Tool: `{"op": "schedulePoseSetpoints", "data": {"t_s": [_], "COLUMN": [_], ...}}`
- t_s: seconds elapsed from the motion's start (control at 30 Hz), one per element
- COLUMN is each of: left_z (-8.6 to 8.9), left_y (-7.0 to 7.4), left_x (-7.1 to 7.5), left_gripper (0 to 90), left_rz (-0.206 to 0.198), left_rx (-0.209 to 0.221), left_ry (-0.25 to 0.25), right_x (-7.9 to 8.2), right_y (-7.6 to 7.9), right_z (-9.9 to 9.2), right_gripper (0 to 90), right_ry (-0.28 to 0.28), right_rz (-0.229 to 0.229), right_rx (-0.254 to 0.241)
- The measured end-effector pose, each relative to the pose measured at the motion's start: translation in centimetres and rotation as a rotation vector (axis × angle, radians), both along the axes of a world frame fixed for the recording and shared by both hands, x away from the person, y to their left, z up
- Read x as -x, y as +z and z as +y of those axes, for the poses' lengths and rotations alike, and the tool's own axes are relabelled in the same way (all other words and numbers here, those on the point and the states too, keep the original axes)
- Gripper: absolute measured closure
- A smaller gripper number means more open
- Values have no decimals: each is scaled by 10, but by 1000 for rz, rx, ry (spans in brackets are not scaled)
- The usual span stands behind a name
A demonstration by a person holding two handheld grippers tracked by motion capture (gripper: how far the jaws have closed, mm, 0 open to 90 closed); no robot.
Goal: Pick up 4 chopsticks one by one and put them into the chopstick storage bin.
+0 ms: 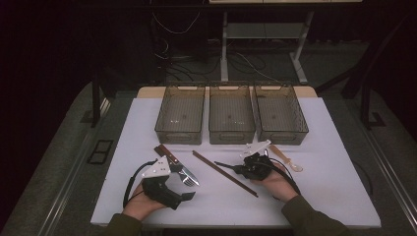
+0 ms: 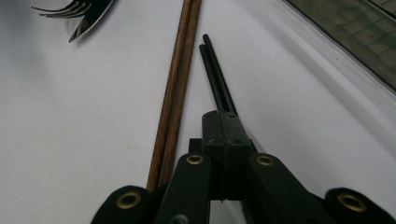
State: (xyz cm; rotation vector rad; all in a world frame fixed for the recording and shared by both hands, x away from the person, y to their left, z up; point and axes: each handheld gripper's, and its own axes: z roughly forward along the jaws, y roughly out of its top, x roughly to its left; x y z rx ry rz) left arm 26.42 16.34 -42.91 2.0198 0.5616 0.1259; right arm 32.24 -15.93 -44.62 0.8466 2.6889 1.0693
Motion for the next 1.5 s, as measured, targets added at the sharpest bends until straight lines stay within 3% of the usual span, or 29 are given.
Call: {"op": "schedulePoseSetpoints", "data": {"t_s": [0.23, 0.43, 0.57, 0.67, 0.8, 0.97, 1.2, 1.5], "left_z": [0, 1, 1, 1, 0, 0, 0, 0], "left_y": [0, 0, 0, 0, 0, -1, 0, 0], "left_x": [0, 0, 0, -1, -1, -1, -1, -1], "left_gripper": [0, 0, 0, 0, 0, 0, 0, 0], "left_rz": [-1, -1, -1, 0, 1, 4, 4, 2], "left_rx": [2, 3, 4, 1, 1, -2, 0, 3], "left_ry": [0, 0, 1, 0, 2, 6, 5, 3], "right_x": [-3, -2, 1, 6, 11, 18, 16, 27], "right_y": [0, 14, 25, 29, 24, 18, 10, 8], "right_z": [-3, -19, -42, -64, -99, -124, -129, -126], "right_gripper": [899, 898, 898, 898, 898, 899, 899, 898], "right_ry": [-18, -34, -68, -94, -151, -188, -189, -161], "right_rz": [4, -13, -28, -46, -33, -25, -7, 19], "right_rx": [-16, -61, -54, -21, 18, 46, 89, 98]}}
